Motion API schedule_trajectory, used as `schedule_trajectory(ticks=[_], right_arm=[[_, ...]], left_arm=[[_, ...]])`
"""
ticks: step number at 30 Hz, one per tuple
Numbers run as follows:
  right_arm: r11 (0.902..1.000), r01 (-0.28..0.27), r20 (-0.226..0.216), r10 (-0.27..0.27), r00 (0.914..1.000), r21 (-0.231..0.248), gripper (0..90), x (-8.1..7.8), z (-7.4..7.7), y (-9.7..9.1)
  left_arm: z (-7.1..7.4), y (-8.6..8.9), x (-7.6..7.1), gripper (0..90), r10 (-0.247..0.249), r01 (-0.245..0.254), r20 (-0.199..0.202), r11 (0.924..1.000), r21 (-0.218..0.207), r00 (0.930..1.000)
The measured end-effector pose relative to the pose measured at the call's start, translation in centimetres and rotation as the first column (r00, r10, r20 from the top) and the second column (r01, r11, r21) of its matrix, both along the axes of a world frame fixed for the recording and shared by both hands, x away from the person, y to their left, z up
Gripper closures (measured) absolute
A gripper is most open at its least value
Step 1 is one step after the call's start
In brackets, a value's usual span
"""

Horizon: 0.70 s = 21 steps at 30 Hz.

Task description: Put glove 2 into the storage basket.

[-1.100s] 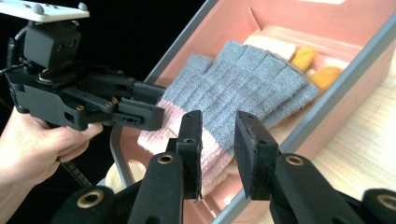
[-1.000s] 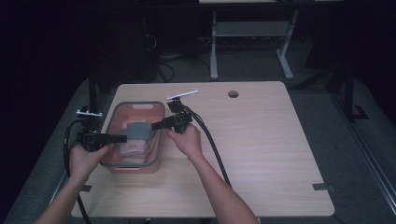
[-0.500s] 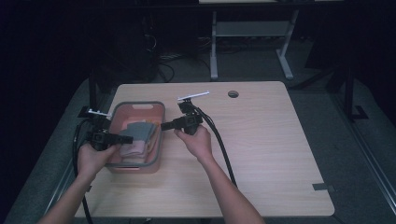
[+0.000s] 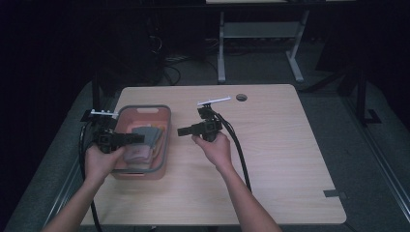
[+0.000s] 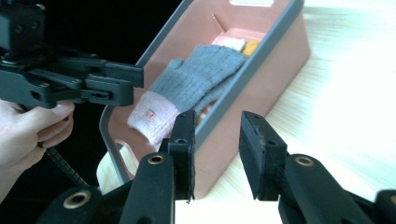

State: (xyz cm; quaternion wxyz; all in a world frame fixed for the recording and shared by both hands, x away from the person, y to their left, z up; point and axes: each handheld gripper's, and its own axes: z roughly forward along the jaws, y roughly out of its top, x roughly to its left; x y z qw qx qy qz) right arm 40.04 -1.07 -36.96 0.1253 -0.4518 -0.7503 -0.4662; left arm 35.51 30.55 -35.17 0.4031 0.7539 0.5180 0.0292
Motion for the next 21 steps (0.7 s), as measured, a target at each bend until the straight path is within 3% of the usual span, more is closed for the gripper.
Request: schedule_trajectory(ticks=[8, 21], right_arm=[[0.9998, 0.02, 0.002, -0.02, 0.9998, -0.004, 62.7, -0.2, 0.2, -1.9], [0.9981, 0.061, -0.002, -0.061, 0.9981, -0.011, 59.2, -0.5, 0.2, -6.2]], left_arm=[[0.5, -1.5, -0.4, 53.3, -0.023, 0.024, 0.027, 0.998, -0.058, 0.9994], [1.0, -4.9, -0.8, 50.6, -0.083, 0.087, 0.056, 0.9939, -0.068, 0.995]])
